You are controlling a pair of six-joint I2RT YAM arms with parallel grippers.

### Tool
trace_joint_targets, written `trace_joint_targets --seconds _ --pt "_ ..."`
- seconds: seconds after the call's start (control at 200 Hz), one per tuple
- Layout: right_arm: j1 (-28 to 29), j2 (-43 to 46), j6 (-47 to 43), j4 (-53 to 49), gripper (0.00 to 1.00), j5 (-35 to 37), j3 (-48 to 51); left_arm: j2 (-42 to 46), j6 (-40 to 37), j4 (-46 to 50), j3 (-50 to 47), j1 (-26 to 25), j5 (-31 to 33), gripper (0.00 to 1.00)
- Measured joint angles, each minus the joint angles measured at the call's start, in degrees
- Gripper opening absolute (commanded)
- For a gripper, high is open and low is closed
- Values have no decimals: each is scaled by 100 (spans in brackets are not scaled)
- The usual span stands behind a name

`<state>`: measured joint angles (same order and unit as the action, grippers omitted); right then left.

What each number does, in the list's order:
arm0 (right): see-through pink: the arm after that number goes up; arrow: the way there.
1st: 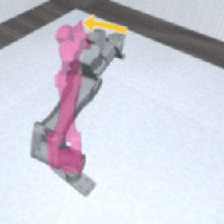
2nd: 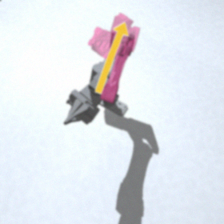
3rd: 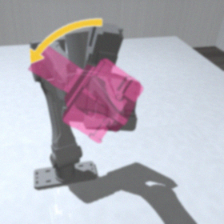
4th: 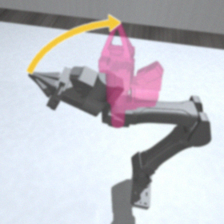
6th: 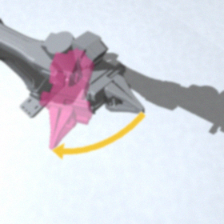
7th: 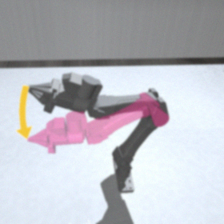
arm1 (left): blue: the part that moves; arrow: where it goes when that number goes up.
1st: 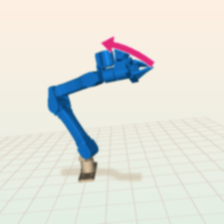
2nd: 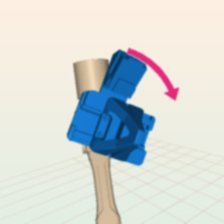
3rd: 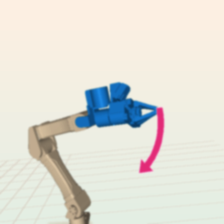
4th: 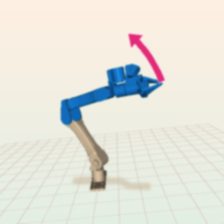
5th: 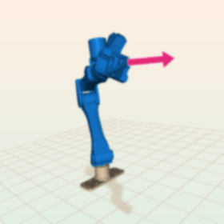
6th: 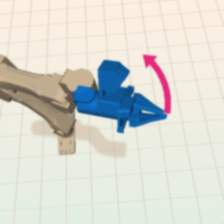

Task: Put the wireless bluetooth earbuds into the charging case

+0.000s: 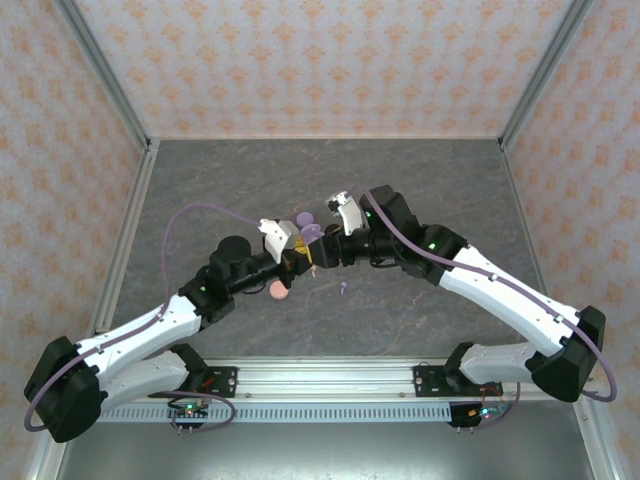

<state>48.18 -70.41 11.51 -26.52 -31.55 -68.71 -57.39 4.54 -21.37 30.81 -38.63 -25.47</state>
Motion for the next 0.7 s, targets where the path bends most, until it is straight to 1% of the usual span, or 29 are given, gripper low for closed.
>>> trace_joint_targets --seconds 0.701 --pt "0 -118 87 393 53 -345 0 0 -2 0 0 0 0 5"
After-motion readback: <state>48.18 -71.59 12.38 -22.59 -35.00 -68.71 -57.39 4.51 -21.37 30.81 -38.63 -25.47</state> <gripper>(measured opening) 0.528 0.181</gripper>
